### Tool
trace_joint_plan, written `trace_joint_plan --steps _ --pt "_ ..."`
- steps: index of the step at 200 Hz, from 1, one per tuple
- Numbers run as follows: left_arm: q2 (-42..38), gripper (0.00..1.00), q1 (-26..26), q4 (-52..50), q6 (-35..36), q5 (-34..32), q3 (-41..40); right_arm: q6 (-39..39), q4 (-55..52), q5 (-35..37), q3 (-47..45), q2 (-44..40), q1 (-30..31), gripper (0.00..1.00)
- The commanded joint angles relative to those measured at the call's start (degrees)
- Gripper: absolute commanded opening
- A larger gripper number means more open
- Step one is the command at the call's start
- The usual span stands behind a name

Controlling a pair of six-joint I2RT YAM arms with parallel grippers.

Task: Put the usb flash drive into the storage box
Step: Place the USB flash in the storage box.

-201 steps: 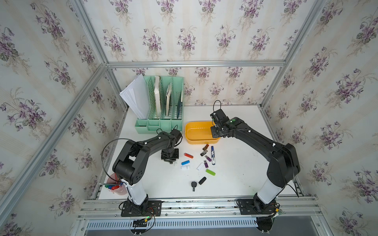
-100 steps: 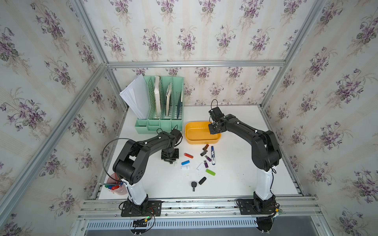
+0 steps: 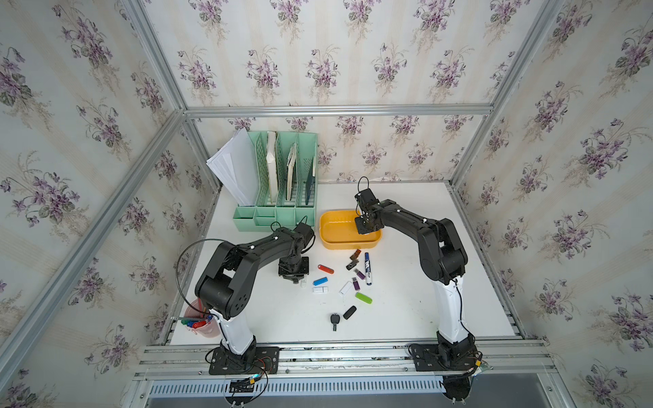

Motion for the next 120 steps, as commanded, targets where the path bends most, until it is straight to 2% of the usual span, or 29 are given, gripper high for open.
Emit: trace_joint_plan --steps 1,30,91,120 --pt "1.33 0.23 0.17 -0.93 0.55 -2.15 -0.81 -0.52 -0.6 -0.4 1.35 1.29 -0.02 0.17" --pt "1.41 0.23 0.1 -1.01 0.65 -2.2 -0.81 -0.59 -1.4 -0.79 2.05 2.45 0.03 0.21" --pt "0.2 0.22 0.14 -3.07 0.98 -3.53 1.07 -0.66 -2.01 -0.96 2.19 2.92 -0.02 0.44" --pt "-0.97 0.21 0.16 -5.51 1.24 -4.2 3.3 -0.42 -1.82 -1.12 2.11 1.48 -0.02 0.45"
